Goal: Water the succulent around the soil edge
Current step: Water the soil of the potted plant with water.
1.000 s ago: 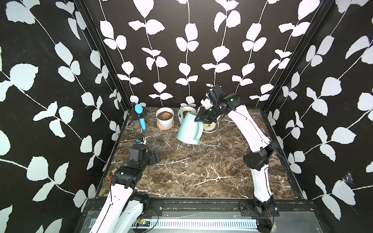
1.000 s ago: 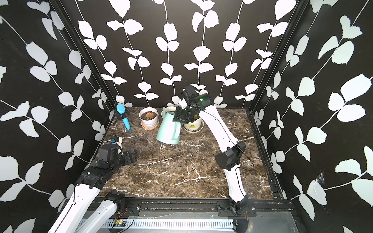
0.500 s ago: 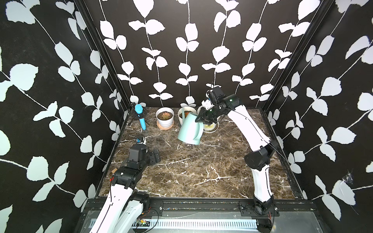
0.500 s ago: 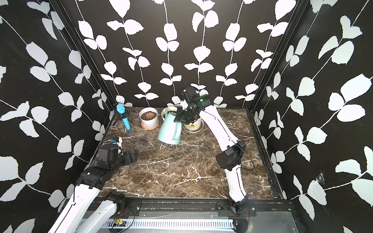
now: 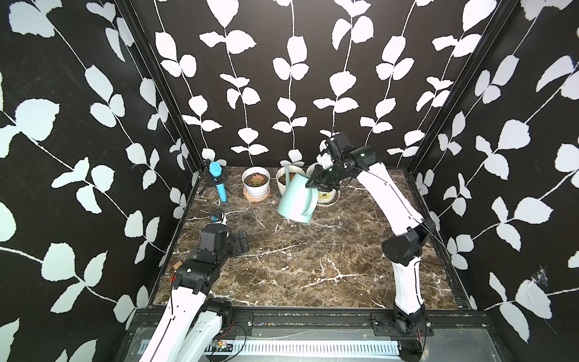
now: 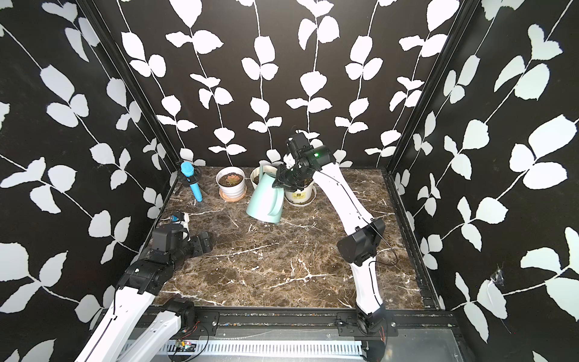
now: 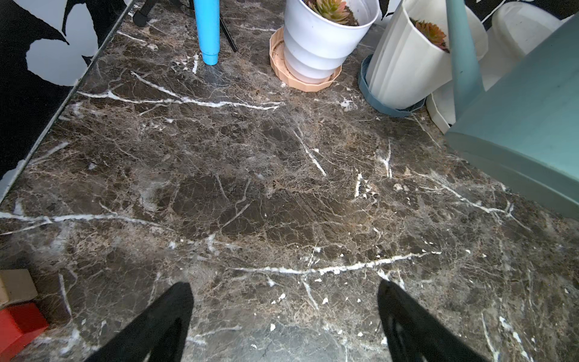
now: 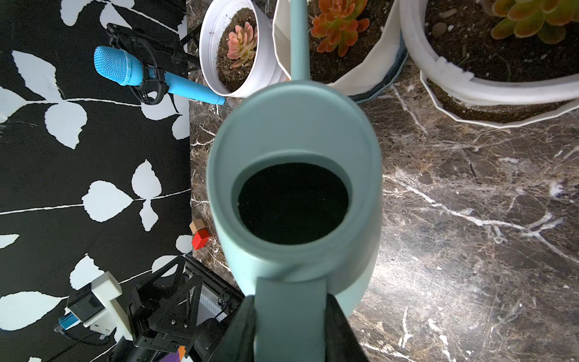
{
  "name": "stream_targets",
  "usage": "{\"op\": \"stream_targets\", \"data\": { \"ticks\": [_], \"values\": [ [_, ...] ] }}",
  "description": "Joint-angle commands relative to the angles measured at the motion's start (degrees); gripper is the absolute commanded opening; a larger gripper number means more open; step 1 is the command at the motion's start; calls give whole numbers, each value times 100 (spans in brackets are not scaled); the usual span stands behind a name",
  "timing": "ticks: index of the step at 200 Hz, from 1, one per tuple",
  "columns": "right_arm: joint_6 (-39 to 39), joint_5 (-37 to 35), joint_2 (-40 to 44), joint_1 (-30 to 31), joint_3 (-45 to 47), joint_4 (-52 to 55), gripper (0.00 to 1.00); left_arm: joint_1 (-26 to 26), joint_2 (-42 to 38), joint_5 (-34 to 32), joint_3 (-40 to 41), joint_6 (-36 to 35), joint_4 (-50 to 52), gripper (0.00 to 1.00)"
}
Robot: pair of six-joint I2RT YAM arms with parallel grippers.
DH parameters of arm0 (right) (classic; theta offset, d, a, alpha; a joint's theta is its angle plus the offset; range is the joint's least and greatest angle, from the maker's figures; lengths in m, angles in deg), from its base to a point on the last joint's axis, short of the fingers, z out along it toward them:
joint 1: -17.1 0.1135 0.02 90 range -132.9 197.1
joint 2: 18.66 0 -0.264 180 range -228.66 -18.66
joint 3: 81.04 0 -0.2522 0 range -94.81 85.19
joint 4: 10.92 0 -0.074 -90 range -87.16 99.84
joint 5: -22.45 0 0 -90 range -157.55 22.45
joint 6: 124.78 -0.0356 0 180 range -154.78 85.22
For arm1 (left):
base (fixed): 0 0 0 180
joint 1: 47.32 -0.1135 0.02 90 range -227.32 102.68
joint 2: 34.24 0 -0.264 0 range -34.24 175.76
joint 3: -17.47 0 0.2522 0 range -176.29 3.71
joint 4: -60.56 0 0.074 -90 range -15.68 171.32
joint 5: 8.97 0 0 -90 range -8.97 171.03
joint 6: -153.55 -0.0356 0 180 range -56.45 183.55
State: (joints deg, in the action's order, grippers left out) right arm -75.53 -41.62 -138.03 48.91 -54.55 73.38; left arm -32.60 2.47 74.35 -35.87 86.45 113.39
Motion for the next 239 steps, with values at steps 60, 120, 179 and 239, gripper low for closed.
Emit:
{"op": "stream_targets", "data": {
  "ticks": [60, 120, 179, 239],
  "values": [
    [-12, 109, 640, -68, 683, -509, 0, 22, -43, -25, 28, -31, -15, 93],
    [-47, 114, 731, -153, 770, -571, 0, 24, -32, -12, 28, -31, -23, 94],
    [-29, 96, 819, -199, 904, -550, 0, 22, -32, -18, 28, -30, -22, 93],
    [-12, 98, 1072, -287, 1330, -676, 0, 22, -32, -11, 35, -29, -27, 93]
  ]
}}
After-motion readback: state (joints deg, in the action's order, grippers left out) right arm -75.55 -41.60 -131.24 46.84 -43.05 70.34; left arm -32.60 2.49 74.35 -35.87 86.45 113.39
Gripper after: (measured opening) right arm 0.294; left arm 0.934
